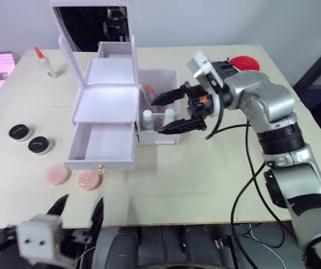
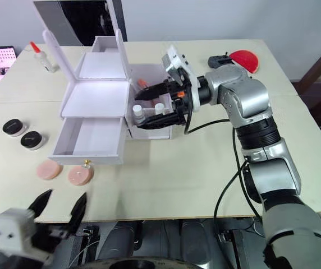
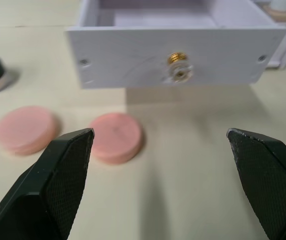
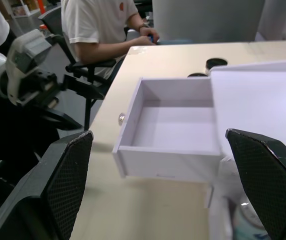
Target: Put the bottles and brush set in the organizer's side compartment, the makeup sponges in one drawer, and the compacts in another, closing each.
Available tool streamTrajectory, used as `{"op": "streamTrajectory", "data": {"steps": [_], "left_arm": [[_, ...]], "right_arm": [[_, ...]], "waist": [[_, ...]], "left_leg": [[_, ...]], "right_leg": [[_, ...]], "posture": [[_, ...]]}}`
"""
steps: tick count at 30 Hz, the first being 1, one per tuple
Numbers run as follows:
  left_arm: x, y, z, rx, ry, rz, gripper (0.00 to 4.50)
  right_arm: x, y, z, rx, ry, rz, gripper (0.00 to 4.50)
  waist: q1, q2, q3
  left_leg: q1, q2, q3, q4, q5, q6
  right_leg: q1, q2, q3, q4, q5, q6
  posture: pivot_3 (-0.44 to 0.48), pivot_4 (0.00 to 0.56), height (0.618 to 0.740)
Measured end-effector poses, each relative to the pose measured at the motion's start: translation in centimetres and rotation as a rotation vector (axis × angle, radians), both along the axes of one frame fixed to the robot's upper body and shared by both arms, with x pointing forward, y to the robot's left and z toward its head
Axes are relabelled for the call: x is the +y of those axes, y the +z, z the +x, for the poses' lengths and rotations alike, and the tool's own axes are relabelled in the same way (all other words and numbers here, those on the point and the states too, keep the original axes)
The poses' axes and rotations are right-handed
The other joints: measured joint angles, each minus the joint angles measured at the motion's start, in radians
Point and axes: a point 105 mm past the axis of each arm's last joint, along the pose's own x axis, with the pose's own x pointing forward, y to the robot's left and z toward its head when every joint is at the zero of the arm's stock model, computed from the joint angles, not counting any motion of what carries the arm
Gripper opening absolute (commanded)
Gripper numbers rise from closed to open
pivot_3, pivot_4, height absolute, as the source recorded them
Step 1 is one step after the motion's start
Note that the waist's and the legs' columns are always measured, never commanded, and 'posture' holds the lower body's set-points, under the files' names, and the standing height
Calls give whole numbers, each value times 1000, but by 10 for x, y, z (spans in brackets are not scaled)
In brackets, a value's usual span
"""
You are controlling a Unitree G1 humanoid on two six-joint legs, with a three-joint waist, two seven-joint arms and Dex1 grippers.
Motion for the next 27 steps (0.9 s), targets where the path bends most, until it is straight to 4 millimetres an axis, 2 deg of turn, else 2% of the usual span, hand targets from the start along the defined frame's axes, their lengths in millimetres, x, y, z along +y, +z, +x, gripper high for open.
{"op": "streamTrajectory", "data": {"steps": [3, 5, 8, 9, 12, 15, 17, 20, 23, 27], "left_arm": [[28, 2, -13, 20, -13, 83, 4455], [68, 4, -27, 82, -7, 174, 4455], [114, 24, -35, 112, -19, 228, 4455], [120, 32, -32, 100, -34, 228, 4455], [121, 49, -18, 75, -114, 208, 4455], [111, 47, -11, 120, -230, 171, 4455], [108, 46, -8, 144, -291, 168, 4455], [120, 59, -2, 125, -310, 208, 4455], [135, 65, -2, 130, -300, 223, 4455], [156, 79, 11, 94, -287, 233, 4455]], "right_arm": [[-11, -5, 7, 16, -27, -18, 4500], [-26, -9, 14, 30, -72, -42, 4500], [-46, -14, 23, 47, -125, -67, 4500], [-50, -15, 24, 47, -136, -75, 4500], [-60, -16, 28, 47, -162, -78, 4500], [-76, -13, 30, 28, -198, -90, 4500], [-95, -10, 31, 33, -248, -100, 4500], [-124, -14, 36, 43, -343, -136, 4500], [-139, -20, 40, 54, -396, -145, 4500], [-171, -32, 42, 63, -499, -183, 4500]], "waist": [[-1, 0, 0], [0, 0, 0], [3, 0, 0], [3, 0, 0], [1, 0, 0], [-2, 0, 0], [0, 0, 0], [0, 0, 0], [-15, 0, 0], [-23, 1, 0]], "left_leg": [[-5, 0, 1, 0, 0, 0], [-13, 0, 1, 2, 1, 2], [-16, 0, 1, 2, 0, 3], [-15, 0, 1, 2, 0, 3], [-14, 0, 2, 2, 0, 3], [-13, 0, 2, 2, 0, 3], [-13, 0, 2, 3, 0, 3], [-10, 0, 2, 4, 0, 3], [-8, 1, 2, 5, 1, 3], [-7, 1, 2, 6, 1, 3]], "right_leg": [[-2, 0, 0, -5, 1, -1], [-9, 0, 0, -5, 3, -4], [-9, 0, 0, -2, 4, -6], [-9, 0, 0, -1, 4, -6], [-8, 0, 0, 2, 4, -6], [-9, 0, 0, 5, 4, -6], [-9, 0, 1, 7, 4, -5], [-10, 1, 1, 13, 3, -5], [-9, 1, 1, 14, 3, -5], [-6, 1, 1, 15, 4, -5]], "posture": [[0, 150, 740], [0, 150, 740], [0, 150, 740], [0, 150, 740], [0, 150, 740], [0, 150, 740], [0, 150, 740], [0, 150, 740], [0, 150, 740], [0, 150, 740]]}}
